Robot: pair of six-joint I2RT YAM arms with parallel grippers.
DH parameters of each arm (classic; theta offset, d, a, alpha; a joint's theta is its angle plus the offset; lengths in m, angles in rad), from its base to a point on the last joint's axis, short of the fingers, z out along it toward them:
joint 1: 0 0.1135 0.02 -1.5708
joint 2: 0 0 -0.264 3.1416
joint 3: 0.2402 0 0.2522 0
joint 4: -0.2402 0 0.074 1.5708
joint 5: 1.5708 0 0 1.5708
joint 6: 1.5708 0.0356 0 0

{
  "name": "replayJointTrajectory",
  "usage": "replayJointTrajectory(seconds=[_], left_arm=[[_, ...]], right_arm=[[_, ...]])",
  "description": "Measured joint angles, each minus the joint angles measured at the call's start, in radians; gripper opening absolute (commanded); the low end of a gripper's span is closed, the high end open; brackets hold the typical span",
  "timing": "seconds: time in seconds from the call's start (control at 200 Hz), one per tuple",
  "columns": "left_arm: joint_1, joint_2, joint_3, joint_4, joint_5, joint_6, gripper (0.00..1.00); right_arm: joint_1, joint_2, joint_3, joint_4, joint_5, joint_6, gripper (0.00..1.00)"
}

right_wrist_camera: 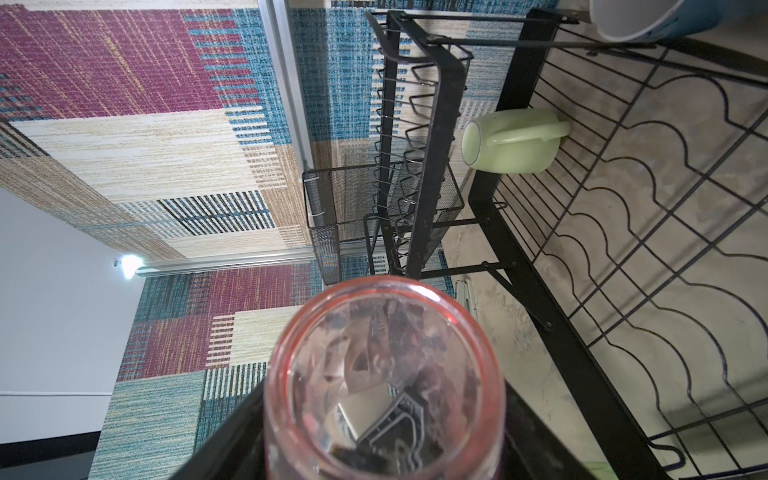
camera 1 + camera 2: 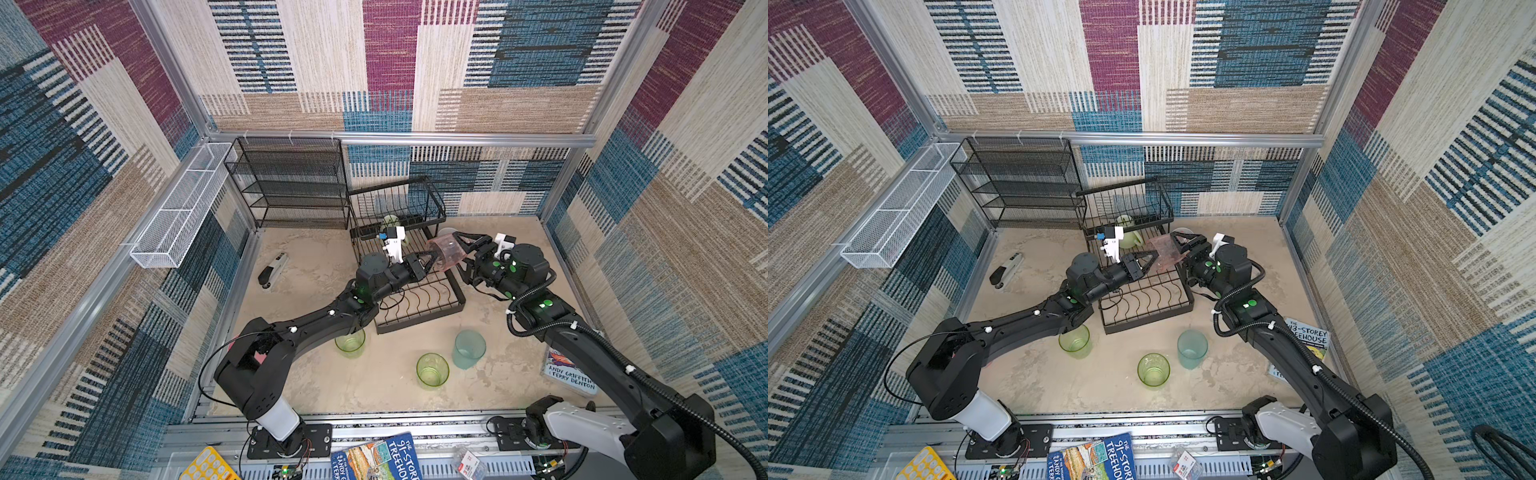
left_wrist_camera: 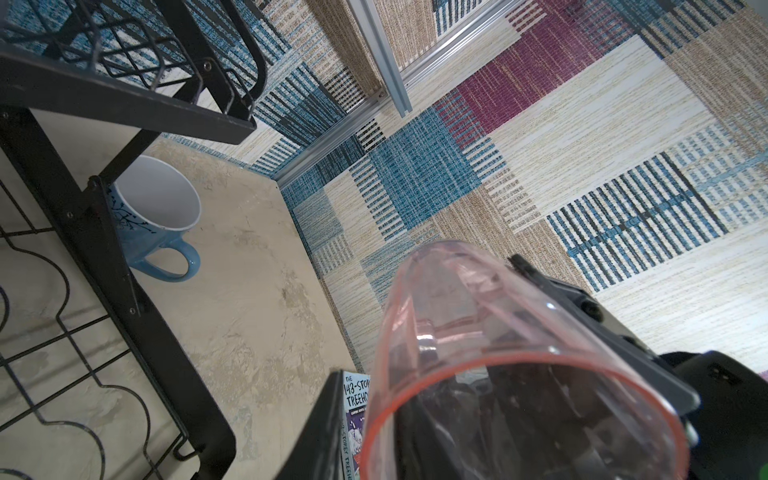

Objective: Load cups into a dish rack
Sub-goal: Pick up the cup from the center of the table.

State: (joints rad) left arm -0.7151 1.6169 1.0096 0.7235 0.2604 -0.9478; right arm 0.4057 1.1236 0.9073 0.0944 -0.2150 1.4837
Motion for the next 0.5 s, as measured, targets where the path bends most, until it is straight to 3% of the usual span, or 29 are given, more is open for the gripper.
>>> replayJointTrajectory(seconds=[0.496], left_arm=[[0.012,-0.055,-0.013,-0.098,-0.004,0.048,0.63]], right_arm=[[0.001,-0.011,0.06,-0.083,0.124,-0.195,0.51]])
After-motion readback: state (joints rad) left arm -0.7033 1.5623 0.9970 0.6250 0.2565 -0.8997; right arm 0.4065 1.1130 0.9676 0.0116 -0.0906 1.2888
